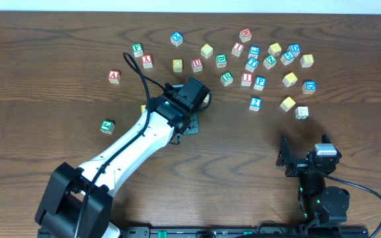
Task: Spell out NEURIPS
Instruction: 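Carry the red E block toward the green N block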
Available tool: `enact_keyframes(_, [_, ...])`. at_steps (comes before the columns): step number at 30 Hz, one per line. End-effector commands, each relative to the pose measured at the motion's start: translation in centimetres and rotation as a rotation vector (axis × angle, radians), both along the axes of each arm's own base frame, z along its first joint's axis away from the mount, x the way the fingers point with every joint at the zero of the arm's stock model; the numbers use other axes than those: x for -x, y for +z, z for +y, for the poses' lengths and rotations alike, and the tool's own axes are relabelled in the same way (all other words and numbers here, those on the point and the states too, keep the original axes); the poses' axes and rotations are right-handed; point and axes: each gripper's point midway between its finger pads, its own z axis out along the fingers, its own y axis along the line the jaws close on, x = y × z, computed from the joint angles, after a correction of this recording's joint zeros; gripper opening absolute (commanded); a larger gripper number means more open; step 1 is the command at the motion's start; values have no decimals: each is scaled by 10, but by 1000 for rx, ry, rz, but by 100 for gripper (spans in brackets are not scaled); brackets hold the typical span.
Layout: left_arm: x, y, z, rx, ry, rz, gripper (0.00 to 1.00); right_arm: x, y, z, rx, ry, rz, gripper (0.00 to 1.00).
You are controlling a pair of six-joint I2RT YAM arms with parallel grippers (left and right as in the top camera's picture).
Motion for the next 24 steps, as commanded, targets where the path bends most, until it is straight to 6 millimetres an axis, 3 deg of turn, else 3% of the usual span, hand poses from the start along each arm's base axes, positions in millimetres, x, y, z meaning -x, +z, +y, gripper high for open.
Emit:
enact_keyframes(1, [1,2,9,-28,20,-19,8,0,0,-2,-13,-7,0,99])
enact_keyframes(13, [9,-23,15,-31,38,-9,8,0,0,-2,-13,-7,0,99])
enact_keyframes(24, [5,-22,13,-25,37,-24,8,0,0,-2,-13,-7,0,99])
